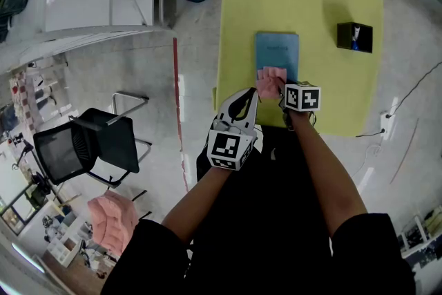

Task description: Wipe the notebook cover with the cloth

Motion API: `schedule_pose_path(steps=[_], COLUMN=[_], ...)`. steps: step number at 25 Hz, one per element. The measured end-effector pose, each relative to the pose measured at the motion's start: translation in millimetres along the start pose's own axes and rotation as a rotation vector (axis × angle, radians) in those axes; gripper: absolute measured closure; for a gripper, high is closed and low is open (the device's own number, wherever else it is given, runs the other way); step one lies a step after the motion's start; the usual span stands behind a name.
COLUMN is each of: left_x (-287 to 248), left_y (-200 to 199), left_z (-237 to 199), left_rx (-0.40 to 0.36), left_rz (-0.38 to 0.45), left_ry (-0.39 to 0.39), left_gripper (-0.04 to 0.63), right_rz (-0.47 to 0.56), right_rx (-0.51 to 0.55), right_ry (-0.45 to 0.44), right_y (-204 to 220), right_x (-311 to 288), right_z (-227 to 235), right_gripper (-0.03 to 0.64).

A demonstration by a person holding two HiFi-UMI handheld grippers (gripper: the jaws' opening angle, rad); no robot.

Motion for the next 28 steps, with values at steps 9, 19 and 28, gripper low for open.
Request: schedule_pose_path(steps=[9, 19, 28], left_x=[-2, -4, -10], left_y=[0, -7, -3], left_z=[7, 21, 34], left_rx=[-0.002, -0.027, -0.029], left_rz=[0.001, 0.005, -0.005], left_ry=[-0.005, -0.002, 0.010], left_gripper=[0.590, 0.589, 0.589], right_rz=[-0.001, -0.008, 0.000], right_rx=[0.004, 0.018, 0.008], right_ry=[0.006, 0.018, 0.014], right_y=[0, 2, 2], right_x=[7, 16, 22], right_z=[12, 24, 29], right_gripper=[0.577, 0.577, 0.577])
Point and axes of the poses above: the fingertips, and each gripper's own axes: x backward along the fingers, z to its right, y out of its underside, the point moved 2 cm from there along x, backward along the fingers, and after that the axes turned 4 degrees about x, right-handed, at the moved point
